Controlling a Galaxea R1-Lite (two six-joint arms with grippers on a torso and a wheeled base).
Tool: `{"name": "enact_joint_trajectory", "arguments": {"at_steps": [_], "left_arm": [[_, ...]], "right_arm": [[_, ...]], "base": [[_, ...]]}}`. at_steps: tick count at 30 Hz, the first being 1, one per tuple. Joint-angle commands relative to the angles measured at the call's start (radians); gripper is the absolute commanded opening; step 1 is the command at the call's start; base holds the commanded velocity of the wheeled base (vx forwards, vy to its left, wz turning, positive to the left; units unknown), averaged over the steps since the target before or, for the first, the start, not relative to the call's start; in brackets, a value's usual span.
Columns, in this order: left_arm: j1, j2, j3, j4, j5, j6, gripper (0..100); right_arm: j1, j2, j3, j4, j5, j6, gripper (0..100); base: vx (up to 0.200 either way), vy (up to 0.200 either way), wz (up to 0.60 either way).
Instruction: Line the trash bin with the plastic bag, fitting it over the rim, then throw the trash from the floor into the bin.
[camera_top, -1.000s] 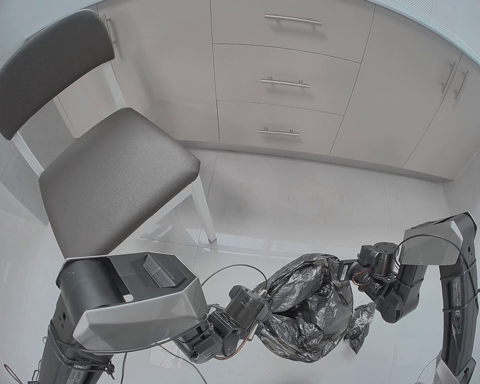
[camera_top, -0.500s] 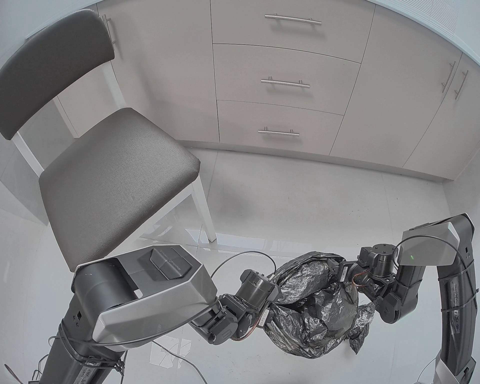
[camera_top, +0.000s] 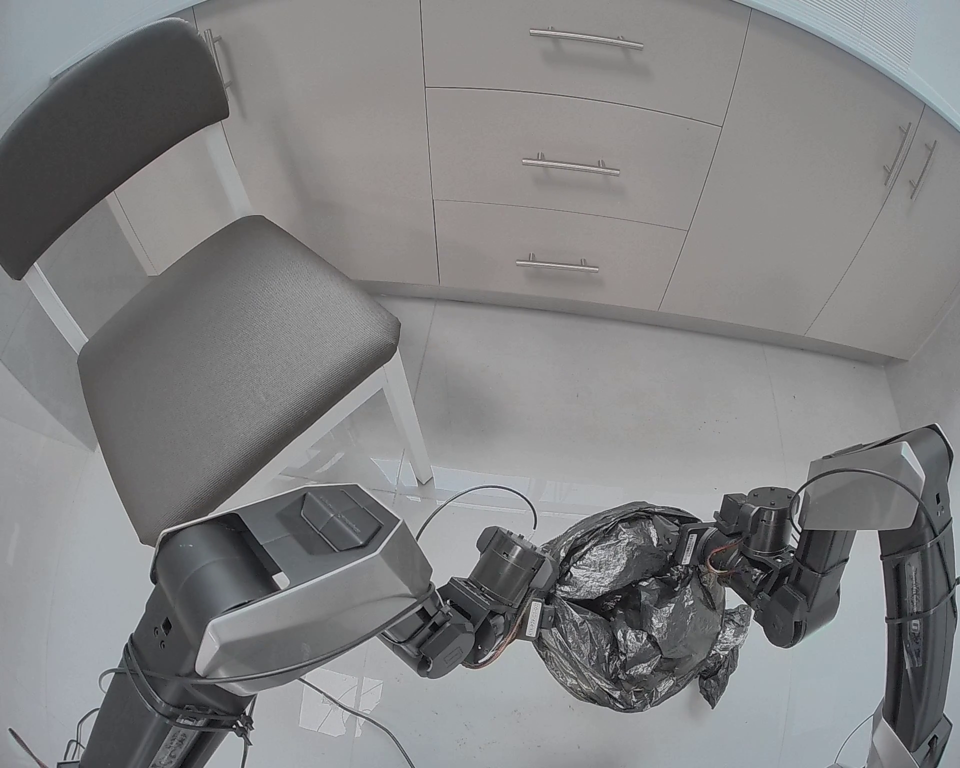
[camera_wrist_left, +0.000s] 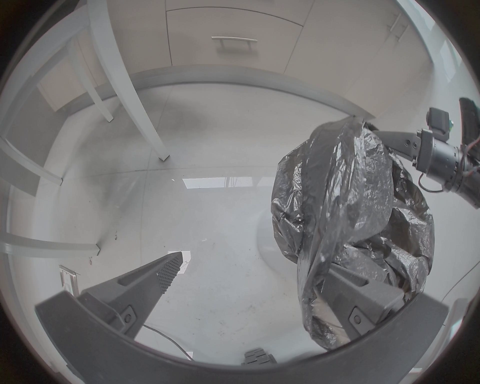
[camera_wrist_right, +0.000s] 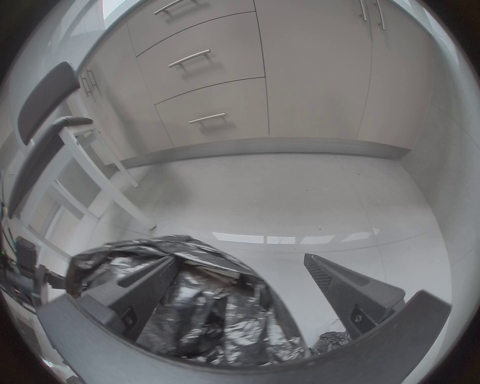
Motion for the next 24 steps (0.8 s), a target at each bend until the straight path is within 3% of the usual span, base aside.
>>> {"name": "enact_joint_trajectory", "arguments": {"at_steps": [1,4,6,14,24], "left_arm": [[0.002,-0.006,0.044,-0.065,-0.037,-0.017,100],[0.009,-0.015,0.064,-0.102,-0.061,-0.015,100],[0.010,-0.015,0.063,-0.105,-0.066,-0.015,100],[0.018,-0.015,0.058,-0.113,-0.069,-0.020,100],[0.025,-0.014,0.066,-0.160,-0.069,-0.026,100]], "right_arm": [[0.010,-0.126,0.076,-0.006,0.080,0.025,100],[0.026,-0.216,0.142,0.001,0.158,0.068,100],[0.026,-0.233,0.163,-0.002,0.171,0.068,100],[0.039,-0.203,0.114,0.050,0.163,0.025,100],[0.101,-0.103,0.010,0.137,0.097,-0.041,100]], "base": [[0.000,0.000,0.00],[0.000,0.000,0.00],[0.000,0.000,0.00],[0.000,0.000,0.00],[0.000,0.000,0.00]]}}
